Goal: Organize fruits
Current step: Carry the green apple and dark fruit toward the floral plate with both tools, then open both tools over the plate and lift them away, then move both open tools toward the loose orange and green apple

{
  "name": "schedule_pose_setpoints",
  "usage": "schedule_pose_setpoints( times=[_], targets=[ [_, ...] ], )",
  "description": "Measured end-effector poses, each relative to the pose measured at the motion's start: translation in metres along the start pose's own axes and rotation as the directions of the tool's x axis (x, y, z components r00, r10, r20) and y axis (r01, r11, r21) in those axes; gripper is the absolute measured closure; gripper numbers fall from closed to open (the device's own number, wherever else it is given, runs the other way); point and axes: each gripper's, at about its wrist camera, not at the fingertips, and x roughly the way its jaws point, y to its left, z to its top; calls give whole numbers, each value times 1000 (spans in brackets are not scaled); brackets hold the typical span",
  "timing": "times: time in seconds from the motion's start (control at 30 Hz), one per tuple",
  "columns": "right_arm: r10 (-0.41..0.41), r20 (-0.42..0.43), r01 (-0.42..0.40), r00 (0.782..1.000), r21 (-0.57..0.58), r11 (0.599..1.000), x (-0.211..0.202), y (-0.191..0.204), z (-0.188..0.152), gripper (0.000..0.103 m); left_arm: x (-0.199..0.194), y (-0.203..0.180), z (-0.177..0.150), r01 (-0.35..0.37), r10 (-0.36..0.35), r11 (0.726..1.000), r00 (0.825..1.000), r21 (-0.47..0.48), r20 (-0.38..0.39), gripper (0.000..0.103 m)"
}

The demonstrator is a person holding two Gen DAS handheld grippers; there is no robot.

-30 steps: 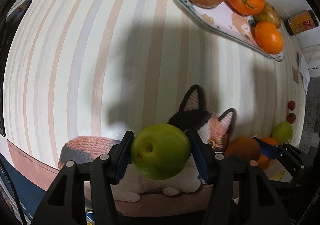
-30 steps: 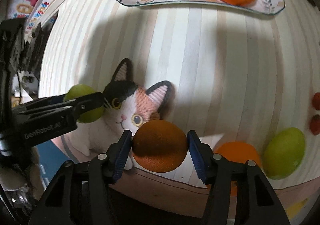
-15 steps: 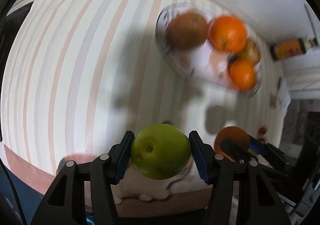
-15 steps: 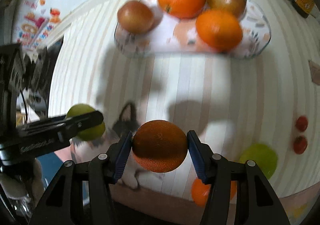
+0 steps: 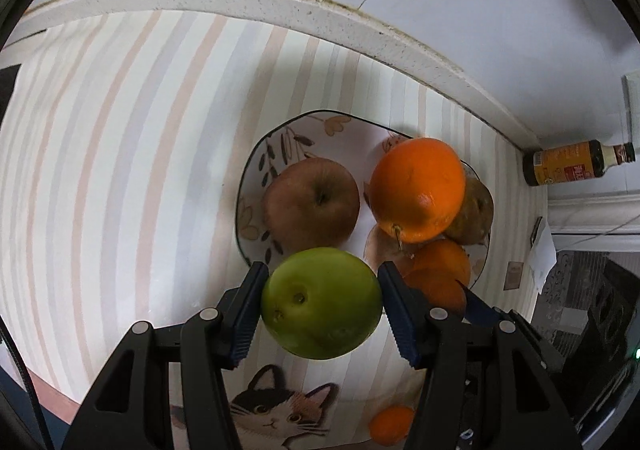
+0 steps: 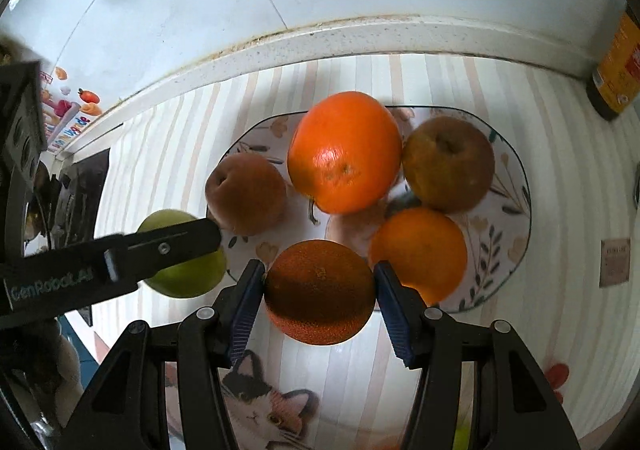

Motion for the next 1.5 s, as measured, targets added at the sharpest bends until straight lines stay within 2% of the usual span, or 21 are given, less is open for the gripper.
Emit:
schedule_pose_setpoints(
  times=[0.17,0.2,0.23,0.3,0.33,0.37,0.47,0.67,0.7,0.8,0.9,1.07,1.13,1.27,1.37,1.5],
  targets=[
    [5,0,-5,1000,-6,1000,7,1,1,41,12,-5,2,4,-4,1000,1000,-8,-6,49],
    [2,5,-2,1000,-7,1000,9,4,2,36,14,-5,2,2,-2,1000,1000,-9,-13,49],
    [-4,14,4,1000,-10,1000,8,6,2,25,15,-5,2,2,-3,1000,1000,-13,-21,49],
    [-31,33,31,999,-22,999,3,8,4,14,15,-4,0,3,-3,1000,1000,-26,-22,49],
    [-26,35,26,999,-21,999,2,7,5,14,15,-4,0,-4,3,1000,1000,-29,-23,49],
    [-18,32,19,999,-16,1000,1,7,6,14,14,-4,0,-13,13,1000,1000,-28,-21,46],
    [-35,32,35,999,0,999,-4,3,6,13,4,-4,0,-16,16,1000,1000,-19,17,16],
    [-71,19,70,997,40,997,-13,-9,-4,9,-10,-7,0,-48,48,999,998,3,51,16],
    [-77,19,76,997,45,996,-15,-10,-6,9,-13,-8,-3,-71,71,997,996,12,63,16],
    [-109,24,107,994,64,992,-21,-16,-14,9,-23,-12,-14,-152,145,987,982,51,120,16],
    [-161,48,158,986,64,985,-31,-19,-24,8,-36,-18,-35,-246,224,964,956,98,191,16],
    [-244,96,241,965,46,970,-54,-18,-41,5,-52,-21,-66,-298,259,947,929,119,265,16],
    [-256,115,253,960,37,967,-64,-16,-46,5,-60,-24,-80,-314,267,941,919,129,291,16],
    [-251,153,250,956,25,968,-90,-12,-61,5,-79,-31,-102,-292,236,946,917,140,321,15],
    [-237,184,239,954,15,971,-110,-6,-75,5,-96,-41,-120,-311,236,936,900,162,365,15],
    [-233,230,236,945,15,972,-135,-2,-92,5,-119,-48,-139,-303,216,938,890,167,402,16]
  ],
)
